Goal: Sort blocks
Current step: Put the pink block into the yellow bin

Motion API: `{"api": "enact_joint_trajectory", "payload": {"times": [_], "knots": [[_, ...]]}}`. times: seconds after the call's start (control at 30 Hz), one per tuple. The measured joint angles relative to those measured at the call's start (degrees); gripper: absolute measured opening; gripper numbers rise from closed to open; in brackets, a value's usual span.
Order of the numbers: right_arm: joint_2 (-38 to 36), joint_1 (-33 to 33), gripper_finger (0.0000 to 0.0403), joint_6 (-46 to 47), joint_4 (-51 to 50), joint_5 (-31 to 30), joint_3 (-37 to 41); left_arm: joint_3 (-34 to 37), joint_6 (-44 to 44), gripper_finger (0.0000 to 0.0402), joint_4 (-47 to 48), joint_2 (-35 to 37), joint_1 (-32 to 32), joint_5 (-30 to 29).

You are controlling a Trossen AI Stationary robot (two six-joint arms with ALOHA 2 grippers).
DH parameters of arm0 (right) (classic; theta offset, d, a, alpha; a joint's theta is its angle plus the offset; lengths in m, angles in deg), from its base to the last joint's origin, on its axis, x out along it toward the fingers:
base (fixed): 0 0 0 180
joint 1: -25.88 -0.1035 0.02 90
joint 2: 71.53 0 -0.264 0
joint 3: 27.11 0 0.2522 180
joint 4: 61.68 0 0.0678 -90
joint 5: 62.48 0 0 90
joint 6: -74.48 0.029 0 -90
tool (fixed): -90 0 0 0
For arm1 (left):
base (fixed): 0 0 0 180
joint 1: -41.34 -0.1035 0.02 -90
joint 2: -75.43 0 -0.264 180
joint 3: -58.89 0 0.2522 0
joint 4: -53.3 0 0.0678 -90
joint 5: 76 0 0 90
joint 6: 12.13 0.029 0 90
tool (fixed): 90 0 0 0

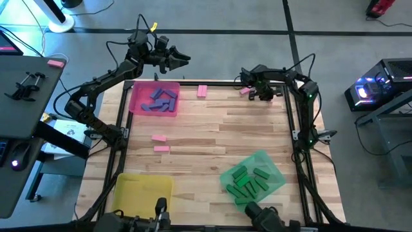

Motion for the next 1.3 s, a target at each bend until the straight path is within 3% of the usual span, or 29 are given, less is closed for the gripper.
{"api": "enact_joint_trajectory", "payload": {"times": [0.53,0.77,0.97,1.13,1.3], "knots": [[-5.6,-16.9,0.0,-4.7,6.5,7.5,6.8,0.0,-1.4,0.0208,0.2,0.0,1.8,0.0],[-8.8,-27.0,0.0,-5.1,11.0,9.9,9.3,0.0,-8.8,0.0208,-0.5,0.0,5.4,3.3],[-12.4,-36.4,0.0,-5.1,17.2,10.6,12.0,0.0,-15.7,0.0208,-7.9,0.0,14.1,1.1],[-14.9,-44.7,0.0,-4.6,26.0,11.5,15.2,0.0,-19.2,0.0208,-18.0,0.0,25.6,-6.7],[-15.2,-52.8,0.0,-4.5,34.4,12.7,17.2,0.0,-22.3,0.0208,-23.4,0.0,37.6,-9.3]]}}
